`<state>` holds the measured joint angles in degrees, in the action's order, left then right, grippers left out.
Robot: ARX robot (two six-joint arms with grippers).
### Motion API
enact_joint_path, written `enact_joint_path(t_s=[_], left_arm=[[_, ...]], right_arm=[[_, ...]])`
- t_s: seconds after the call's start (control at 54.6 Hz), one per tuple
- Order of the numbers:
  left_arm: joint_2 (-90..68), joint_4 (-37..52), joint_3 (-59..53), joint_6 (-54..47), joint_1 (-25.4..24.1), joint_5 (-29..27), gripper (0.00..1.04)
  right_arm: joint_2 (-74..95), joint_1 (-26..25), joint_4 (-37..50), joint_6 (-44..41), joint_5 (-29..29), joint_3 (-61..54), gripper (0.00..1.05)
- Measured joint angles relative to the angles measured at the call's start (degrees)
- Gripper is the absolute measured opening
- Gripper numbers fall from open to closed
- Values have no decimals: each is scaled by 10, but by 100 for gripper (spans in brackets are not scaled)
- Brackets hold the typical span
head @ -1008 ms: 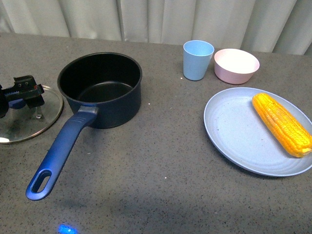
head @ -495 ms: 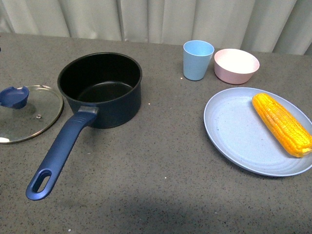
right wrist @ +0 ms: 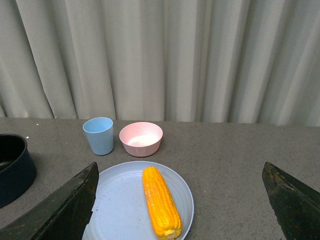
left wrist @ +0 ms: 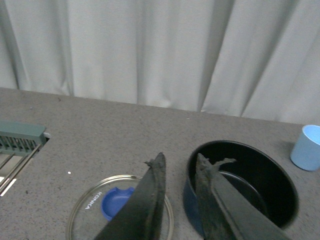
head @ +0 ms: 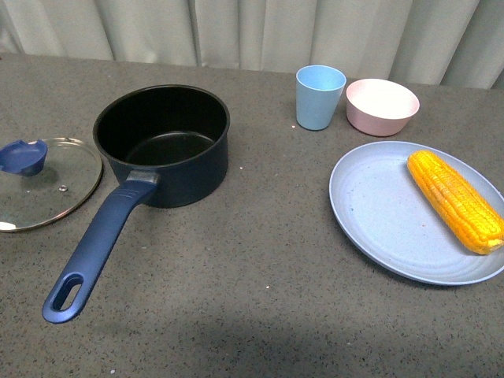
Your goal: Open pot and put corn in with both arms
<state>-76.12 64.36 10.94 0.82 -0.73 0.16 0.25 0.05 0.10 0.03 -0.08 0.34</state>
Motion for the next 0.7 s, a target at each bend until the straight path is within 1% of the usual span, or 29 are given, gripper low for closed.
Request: enact_joint_path(t_s=[0.092, 0.33, 0.696], left_arm=[[46, -21, -24, -2, 7, 0, 4], [189, -115, -75, -4, 7, -2, 4], [345, -242, -98, -4, 7, -2, 4]], right_arm=[[0, 0, 0, 0, 0, 0, 96], [0, 0, 0, 0, 0, 0, 96], [0, 0, 0, 0, 0, 0, 96]])
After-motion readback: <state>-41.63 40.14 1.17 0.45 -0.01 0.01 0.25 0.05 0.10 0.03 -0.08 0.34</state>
